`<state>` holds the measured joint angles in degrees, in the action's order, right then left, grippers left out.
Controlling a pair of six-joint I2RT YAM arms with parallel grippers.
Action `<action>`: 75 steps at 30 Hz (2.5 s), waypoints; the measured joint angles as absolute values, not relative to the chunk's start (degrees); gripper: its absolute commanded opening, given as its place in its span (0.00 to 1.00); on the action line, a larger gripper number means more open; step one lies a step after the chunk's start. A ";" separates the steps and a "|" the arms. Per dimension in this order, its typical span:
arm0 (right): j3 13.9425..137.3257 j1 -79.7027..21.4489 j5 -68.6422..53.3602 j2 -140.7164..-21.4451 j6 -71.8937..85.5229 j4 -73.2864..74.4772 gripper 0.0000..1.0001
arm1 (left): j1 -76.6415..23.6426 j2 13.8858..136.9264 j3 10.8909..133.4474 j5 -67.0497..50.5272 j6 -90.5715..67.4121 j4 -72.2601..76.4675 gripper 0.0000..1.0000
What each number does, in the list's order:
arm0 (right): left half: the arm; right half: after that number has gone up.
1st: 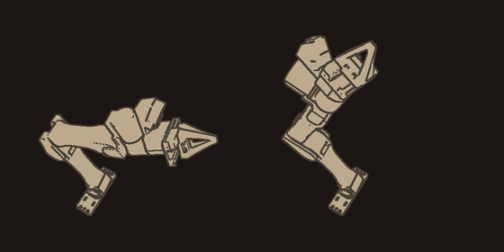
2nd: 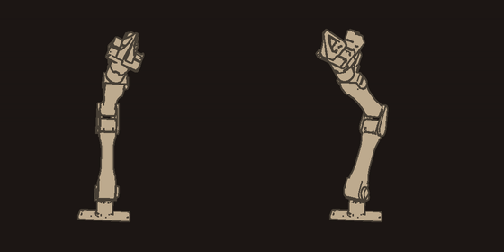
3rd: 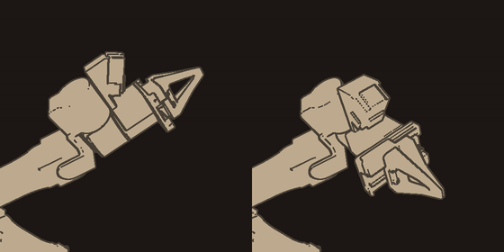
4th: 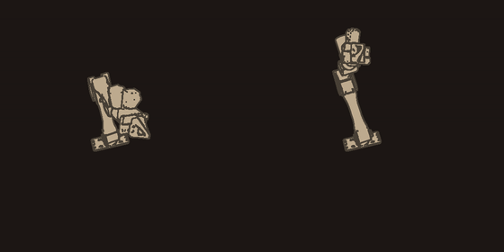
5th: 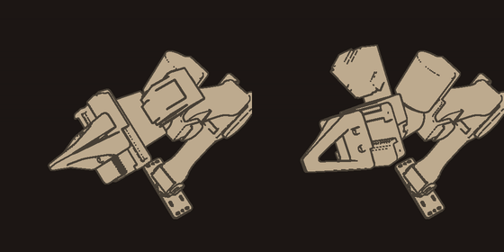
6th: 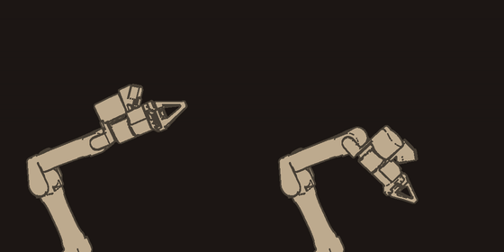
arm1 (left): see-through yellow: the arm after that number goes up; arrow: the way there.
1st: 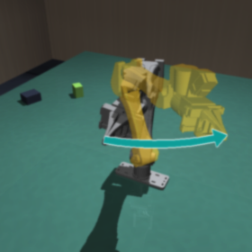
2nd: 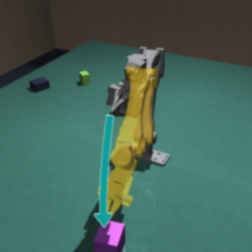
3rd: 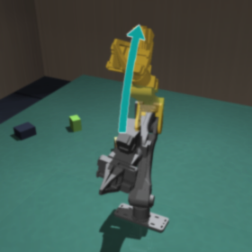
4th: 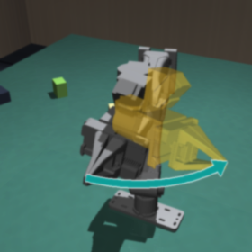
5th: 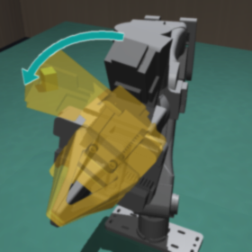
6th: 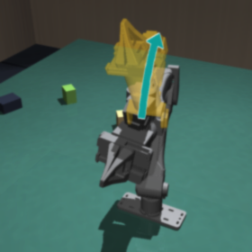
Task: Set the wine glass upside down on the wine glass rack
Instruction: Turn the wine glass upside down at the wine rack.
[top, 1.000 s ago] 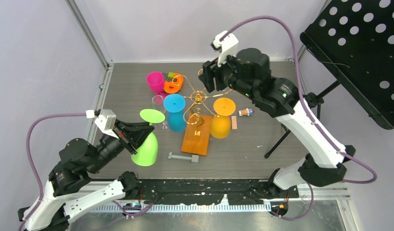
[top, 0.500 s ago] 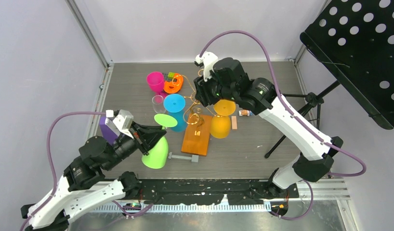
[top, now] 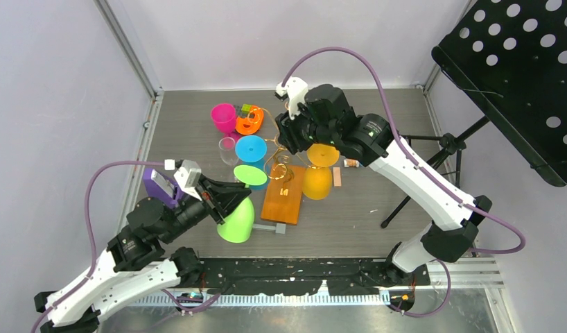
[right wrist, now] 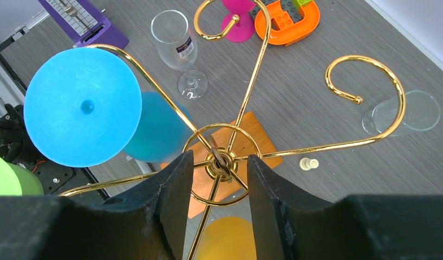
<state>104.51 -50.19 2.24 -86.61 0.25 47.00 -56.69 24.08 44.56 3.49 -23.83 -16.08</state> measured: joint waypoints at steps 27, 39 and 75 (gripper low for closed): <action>103.37 -48.36 -1.63 -86.61 -0.47 44.56 0.06 | -61.14 31.09 37.91 4.08 -23.83 3.44 0.00; 103.37 -48.49 0.08 -86.61 1.67 44.60 0.06 | -67.90 39.03 31.90 10.61 -18.09 21.26 0.00; 103.26 -48.62 0.25 -86.61 2.11 44.31 0.06 | -68.23 48.62 25.96 30.68 -8.23 44.14 0.00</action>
<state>103.26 -48.62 0.25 -86.61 2.11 44.31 -68.23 48.62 25.96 30.68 -8.23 44.14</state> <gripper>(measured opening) 0.177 0.038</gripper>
